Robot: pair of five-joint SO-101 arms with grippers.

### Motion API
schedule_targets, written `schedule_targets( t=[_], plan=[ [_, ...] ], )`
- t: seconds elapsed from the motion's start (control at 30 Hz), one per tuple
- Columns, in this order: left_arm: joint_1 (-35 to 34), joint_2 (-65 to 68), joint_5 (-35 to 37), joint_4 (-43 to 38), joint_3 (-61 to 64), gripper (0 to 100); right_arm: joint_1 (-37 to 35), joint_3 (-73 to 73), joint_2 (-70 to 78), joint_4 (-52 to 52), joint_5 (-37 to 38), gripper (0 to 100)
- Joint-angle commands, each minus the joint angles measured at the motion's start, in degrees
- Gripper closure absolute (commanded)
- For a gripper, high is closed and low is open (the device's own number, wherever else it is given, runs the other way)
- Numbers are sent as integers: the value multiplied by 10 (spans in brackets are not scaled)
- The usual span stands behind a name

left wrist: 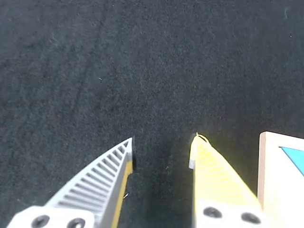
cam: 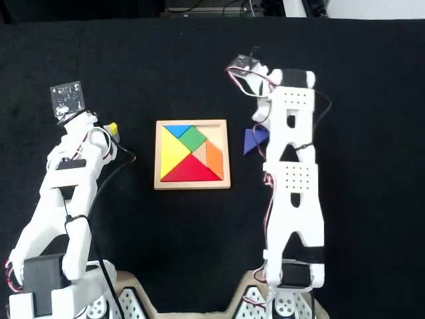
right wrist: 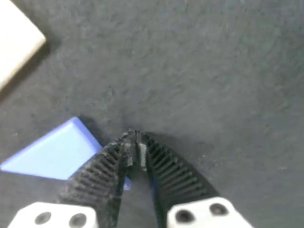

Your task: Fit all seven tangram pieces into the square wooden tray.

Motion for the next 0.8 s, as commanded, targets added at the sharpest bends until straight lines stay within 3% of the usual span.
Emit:
schedule_targets(
  t=[0.0, 0.27, 0.4, 0.5, 0.6, 0.77],
  plan=[
    [-6, -3, -1, -12, -2, 803, 70, -2, 2, 25, 33, 988],
    [-6, -3, -1, -12, -2, 803, 97, 160, -119, 25, 16, 988],
    [-6, -3, -1, -12, -2, 803, 92, 366, -279, 25, 21, 988],
    [-6, -3, -1, -12, -2, 804, 78, 556, -416, 9, 78, 988],
    [-6, -3, -1, -11, -2, 804, 70, 686, -536, -109, 88, 988],
    [-6, -3, -1, -10, 2, 804, 53, 832, -607, -396, -32, 987]
  ],
)
